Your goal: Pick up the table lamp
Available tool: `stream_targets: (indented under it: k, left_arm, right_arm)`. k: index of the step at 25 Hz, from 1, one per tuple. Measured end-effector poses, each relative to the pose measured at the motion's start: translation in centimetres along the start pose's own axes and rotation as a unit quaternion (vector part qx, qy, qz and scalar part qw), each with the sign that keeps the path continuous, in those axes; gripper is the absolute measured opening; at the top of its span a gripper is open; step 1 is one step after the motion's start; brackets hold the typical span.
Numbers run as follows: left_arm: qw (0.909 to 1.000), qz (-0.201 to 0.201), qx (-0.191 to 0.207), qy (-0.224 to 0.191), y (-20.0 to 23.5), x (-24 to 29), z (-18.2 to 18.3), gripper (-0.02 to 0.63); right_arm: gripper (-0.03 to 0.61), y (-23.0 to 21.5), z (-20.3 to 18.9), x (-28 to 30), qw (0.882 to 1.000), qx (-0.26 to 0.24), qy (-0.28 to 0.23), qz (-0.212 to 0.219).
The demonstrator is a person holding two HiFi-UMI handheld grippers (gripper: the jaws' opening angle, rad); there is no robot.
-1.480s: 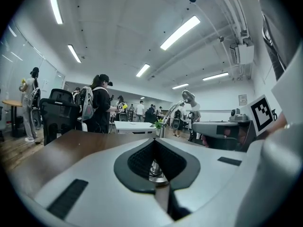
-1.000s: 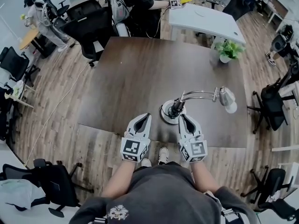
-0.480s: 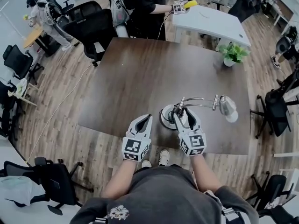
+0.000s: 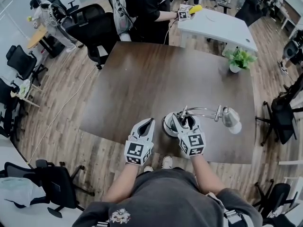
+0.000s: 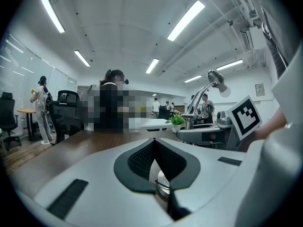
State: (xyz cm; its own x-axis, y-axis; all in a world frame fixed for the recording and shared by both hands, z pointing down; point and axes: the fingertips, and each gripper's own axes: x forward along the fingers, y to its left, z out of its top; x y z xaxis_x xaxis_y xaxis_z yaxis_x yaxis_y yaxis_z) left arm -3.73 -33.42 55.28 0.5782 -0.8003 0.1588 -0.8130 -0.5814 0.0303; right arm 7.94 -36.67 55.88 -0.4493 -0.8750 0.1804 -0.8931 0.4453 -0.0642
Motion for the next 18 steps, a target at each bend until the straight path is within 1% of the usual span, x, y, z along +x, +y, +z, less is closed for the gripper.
stream_targets:
  k: [4, 9, 10, 11, 14, 16, 18]
  left_arm:
    - [1.0000, 0.008, -0.002, 0.000, 0.6, 0.6, 0.1, 0.008]
    - [0.9999, 0.013, -0.002, -0.002, 1.0, 1.2, 0.2, 0.008]
    - [0.9999, 0.014, -0.002, -0.003, 1.1, 1.3, 0.1, 0.008]
    - [0.9999, 0.015, -0.002, -0.003, 1.2, 1.3, 0.1, 0.008]
    - [0.9999, 0.016, -0.002, -0.003, 1.3, 1.3, 0.0, 0.008]
    - [0.9999, 0.017, -0.001, -0.003, 1.4, 1.4, 0.1, 0.008]
    - [0.9999, 0.016, -0.001, -0.004, 1.4, 1.5, 0.1, 0.008]
  right_arm:
    - [0.222, -0.1, 0.0, 1.0, 1.000, -0.008, 0.000, 0.008]
    - [0.221, 0.0, 0.9, 1.8, 0.999, -0.021, -0.021, 0.018]
    - [0.213, 0.1, 1.0, 1.9, 0.999, -0.024, -0.025, 0.019]
    - [0.191, 0.1, 1.2, 2.0, 0.999, -0.027, -0.030, 0.017]
    - [0.104, 0.0, 1.8, 1.9, 0.998, -0.033, -0.048, 0.005]
    - [0.084, -0.1, 2.0, 1.8, 0.998, -0.036, -0.053, -0.001]
    - [0.083, -0.1, 2.0, 1.8, 0.998, -0.036, -0.054, -0.002]
